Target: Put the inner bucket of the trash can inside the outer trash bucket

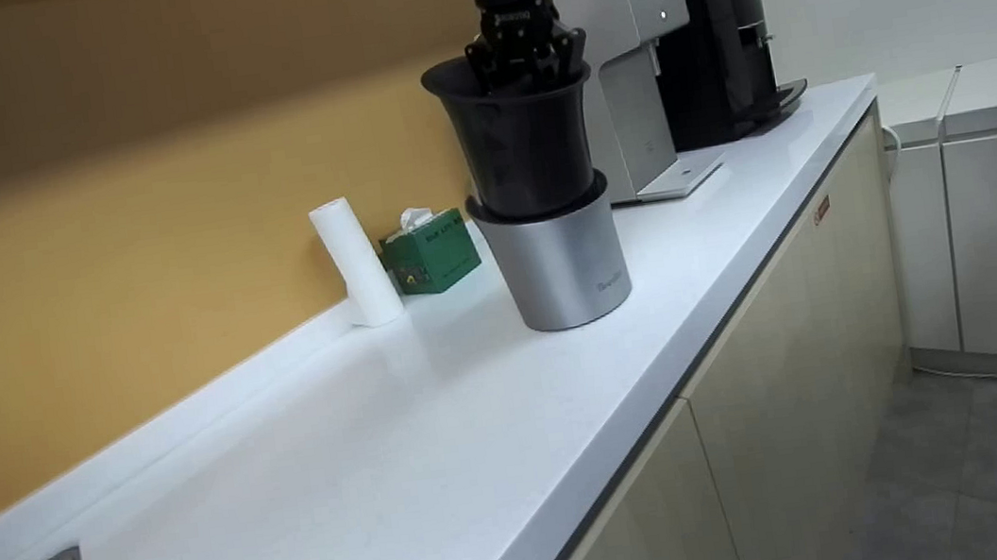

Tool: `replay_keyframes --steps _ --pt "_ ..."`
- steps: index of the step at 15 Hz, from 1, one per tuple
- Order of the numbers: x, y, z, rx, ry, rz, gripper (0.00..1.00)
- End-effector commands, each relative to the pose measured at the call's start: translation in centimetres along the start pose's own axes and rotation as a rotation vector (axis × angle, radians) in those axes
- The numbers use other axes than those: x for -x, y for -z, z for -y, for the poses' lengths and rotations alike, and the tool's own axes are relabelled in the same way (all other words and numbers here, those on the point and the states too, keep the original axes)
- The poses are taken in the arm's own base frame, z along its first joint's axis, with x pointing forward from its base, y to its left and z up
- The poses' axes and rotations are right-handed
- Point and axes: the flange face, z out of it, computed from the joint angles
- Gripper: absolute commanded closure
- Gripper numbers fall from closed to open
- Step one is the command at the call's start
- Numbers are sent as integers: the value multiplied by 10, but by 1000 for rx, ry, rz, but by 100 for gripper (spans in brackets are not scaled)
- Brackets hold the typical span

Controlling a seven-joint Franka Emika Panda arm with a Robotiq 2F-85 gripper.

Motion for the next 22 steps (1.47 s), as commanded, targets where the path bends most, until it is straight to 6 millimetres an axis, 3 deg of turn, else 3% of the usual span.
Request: replay_keyframes --steps 1,12,22 --pt "4 3 -17 15 -20 23 97" --pt "8 -21 -10 -64 -8 36 97" --pt "0 -54 -9 -119 -16 31 97"
